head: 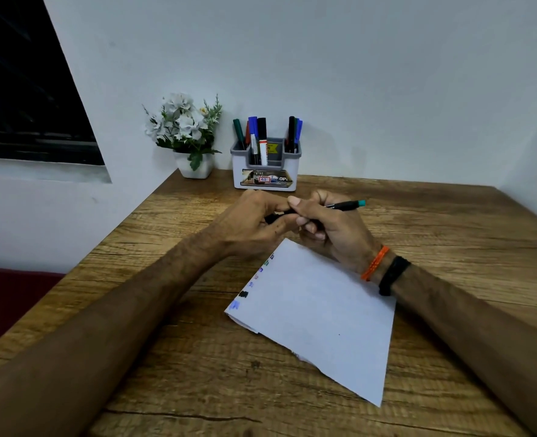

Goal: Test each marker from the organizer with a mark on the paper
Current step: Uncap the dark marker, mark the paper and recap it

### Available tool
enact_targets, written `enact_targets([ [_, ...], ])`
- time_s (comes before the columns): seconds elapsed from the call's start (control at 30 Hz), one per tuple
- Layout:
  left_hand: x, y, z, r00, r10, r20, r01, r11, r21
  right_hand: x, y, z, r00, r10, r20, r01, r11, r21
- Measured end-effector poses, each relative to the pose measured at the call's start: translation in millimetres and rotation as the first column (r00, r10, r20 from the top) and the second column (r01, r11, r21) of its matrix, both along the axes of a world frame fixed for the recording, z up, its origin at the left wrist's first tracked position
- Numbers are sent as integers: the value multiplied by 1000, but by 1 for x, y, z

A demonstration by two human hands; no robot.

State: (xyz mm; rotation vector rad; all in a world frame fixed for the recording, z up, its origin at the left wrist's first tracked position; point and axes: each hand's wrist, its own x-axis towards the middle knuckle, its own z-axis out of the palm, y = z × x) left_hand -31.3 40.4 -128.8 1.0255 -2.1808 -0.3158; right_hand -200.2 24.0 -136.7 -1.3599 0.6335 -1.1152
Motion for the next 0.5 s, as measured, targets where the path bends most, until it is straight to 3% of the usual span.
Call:
enact_targets([
  [0.13, 2, 1, 6, 999, 46, -11, -45, 997, 65, -6, -2, 2, 999, -27, -36, 24, 997, -77],
  [0.27, 16, 0, 11, 984, 144, 103, -163, 963, 215, -13, -6, 4, 1000, 4, -21, -4, 1000, 1],
  [0.5, 27, -5, 12, 965, 141, 221, -216, 905, 366, -14, 0, 7, 990, 86, -116, -84, 996, 19],
])
